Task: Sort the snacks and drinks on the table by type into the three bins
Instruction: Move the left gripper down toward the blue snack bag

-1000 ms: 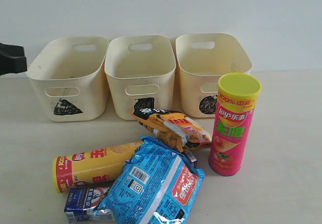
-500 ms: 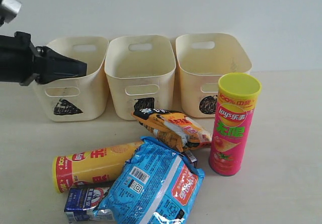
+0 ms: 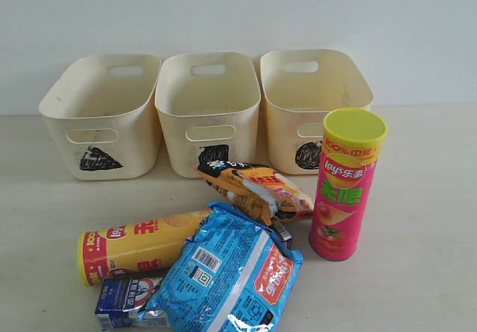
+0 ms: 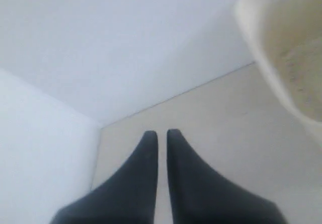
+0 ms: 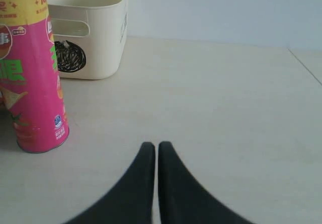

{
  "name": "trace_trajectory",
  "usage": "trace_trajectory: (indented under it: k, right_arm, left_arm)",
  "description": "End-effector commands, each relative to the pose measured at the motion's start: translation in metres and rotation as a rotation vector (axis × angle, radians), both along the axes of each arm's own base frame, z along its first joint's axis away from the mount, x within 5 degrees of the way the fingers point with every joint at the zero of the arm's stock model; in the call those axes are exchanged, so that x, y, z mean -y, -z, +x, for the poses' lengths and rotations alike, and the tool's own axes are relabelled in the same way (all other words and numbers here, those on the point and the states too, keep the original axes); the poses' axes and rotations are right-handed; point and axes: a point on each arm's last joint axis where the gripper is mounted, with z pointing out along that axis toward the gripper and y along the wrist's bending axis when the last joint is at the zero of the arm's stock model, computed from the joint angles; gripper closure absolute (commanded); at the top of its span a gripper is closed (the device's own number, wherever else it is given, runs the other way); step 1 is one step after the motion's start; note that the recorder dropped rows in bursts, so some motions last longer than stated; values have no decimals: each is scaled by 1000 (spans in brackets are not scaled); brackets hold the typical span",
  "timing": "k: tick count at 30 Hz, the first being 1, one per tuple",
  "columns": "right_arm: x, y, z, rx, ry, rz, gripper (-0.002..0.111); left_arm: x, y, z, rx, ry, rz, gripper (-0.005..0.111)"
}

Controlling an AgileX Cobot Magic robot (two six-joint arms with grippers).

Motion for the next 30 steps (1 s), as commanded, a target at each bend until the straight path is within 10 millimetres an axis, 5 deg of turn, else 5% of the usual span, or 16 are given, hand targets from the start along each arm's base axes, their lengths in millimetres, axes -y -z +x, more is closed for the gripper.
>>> trace_trajectory:
  k: [1, 7, 18, 24, 26, 28, 30]
  right_arm:
    - [0, 0, 0, 8, 3, -2, 108]
    - [0, 0, 0, 8, 3, -2, 108]
    - [0, 0, 0, 8, 3, -2, 108]
    - [0, 0, 0, 8, 3, -2, 108]
    - [0, 0, 0, 8, 3, -2, 108]
    - [0, 0, 0, 8, 3, -2, 108]
    - [0, 0, 0, 8, 3, -2, 108]
  left_arm:
    - [-7, 8, -11, -123, -138, -71, 102]
    - [15, 24, -17, -358, 38, -245, 102]
    - [80, 6, -31, -549, 695, -617, 102]
    - [116, 17, -42, -687, 873, -639, 102]
    - [135, 27, -45, -757, 933, -627, 87]
    - [155, 34, -47, -817, 935, -659, 42]
    - [161, 37, -45, -844, 919, -667, 19]
